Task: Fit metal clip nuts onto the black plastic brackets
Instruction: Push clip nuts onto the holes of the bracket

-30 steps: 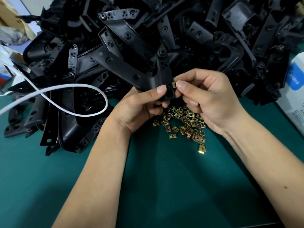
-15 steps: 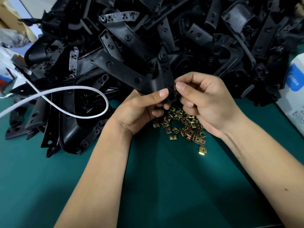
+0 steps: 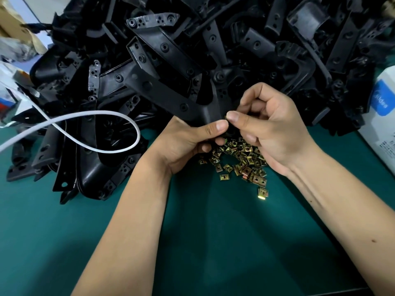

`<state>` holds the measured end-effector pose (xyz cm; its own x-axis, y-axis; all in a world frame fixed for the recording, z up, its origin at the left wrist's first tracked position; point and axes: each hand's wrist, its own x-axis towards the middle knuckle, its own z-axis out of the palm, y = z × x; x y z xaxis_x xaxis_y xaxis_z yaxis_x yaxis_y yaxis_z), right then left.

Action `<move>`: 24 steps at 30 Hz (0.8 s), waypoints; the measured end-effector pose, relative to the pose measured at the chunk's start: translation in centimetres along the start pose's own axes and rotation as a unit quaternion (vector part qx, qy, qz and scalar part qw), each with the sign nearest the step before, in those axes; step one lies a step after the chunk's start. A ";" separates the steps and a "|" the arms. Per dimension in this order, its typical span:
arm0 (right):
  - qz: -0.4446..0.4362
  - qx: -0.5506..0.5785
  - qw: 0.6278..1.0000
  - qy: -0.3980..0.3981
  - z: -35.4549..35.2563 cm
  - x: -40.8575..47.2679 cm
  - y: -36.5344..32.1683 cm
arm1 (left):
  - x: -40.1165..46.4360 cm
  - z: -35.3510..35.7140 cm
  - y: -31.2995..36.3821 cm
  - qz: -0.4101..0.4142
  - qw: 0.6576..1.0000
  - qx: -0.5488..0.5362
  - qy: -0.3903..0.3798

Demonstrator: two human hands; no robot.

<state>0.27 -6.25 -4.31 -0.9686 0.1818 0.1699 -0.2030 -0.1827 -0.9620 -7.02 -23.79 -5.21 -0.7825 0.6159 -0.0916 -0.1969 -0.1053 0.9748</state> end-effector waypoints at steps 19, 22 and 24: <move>-0.146 -0.484 0.844 -0.176 0.8 -0.4 1.2 | 0.4 -1.6 0.6 0.097 0.978 -0.058 0.173; -0.132 -0.574 0.768 -0.250 1.9 -0.9 1.4 | 0.3 -1.8 0.6 0.074 0.978 -0.095 0.169; -0.128 -0.591 0.756 -0.249 2.2 -1.0 1.3 | 0.3 -1.7 0.6 0.067 0.978 -0.117 0.158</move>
<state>0.68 -8.81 -5.30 -0.9132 -0.3748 0.1602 -0.4076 0.8424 -0.3526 -8.38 -24.96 -5.01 -0.9468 0.3164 -0.0595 -0.1800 -0.3668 0.9127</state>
